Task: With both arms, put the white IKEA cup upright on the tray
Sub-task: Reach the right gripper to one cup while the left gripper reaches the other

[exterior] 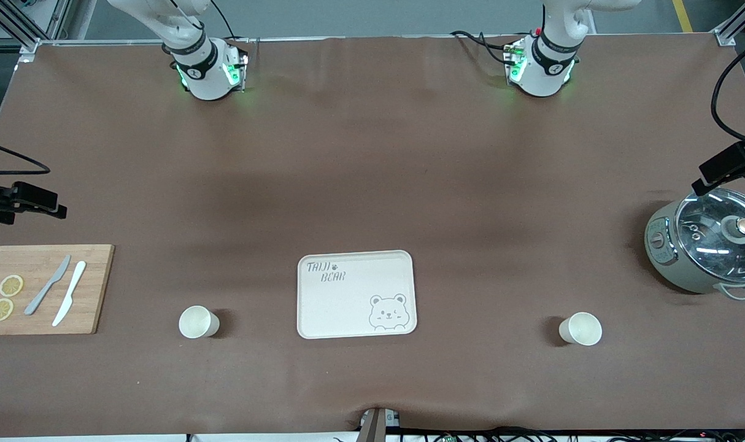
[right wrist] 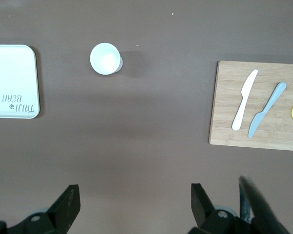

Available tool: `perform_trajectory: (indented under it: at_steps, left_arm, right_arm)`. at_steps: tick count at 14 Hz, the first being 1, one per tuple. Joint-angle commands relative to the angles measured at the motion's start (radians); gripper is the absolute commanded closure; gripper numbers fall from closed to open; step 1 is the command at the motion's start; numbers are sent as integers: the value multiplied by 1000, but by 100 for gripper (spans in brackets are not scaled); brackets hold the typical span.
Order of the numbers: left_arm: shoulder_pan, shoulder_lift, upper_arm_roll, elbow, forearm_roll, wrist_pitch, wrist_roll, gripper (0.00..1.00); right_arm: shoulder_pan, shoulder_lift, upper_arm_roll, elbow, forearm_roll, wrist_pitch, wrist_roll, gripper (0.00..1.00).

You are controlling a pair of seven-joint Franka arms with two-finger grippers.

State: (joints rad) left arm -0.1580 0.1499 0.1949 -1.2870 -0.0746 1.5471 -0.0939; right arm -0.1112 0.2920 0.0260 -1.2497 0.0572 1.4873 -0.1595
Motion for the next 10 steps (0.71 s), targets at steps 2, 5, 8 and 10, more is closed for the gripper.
perform_trajectory:
  at_steps: [2,5,8,10]
  left_arm:
    - [-1,-4,3,0,6,-15,19,0]
    - [0,-10,0,-1,9,-15,11,0]
    - [-2,-7,-6,-6,10,-15,14,0]
    - [-5,5,-8,-15,6,-15,5,0]
  right_arm:
    - [-1,-11,9,-8,-13,-1,17,0]
    - [4,-11,9,-7,-13,-2,14,0]
    - [7,-10,9,-7,-14,-1,15,0]
    - [5,-7,9,-7,-39,7,15,0]
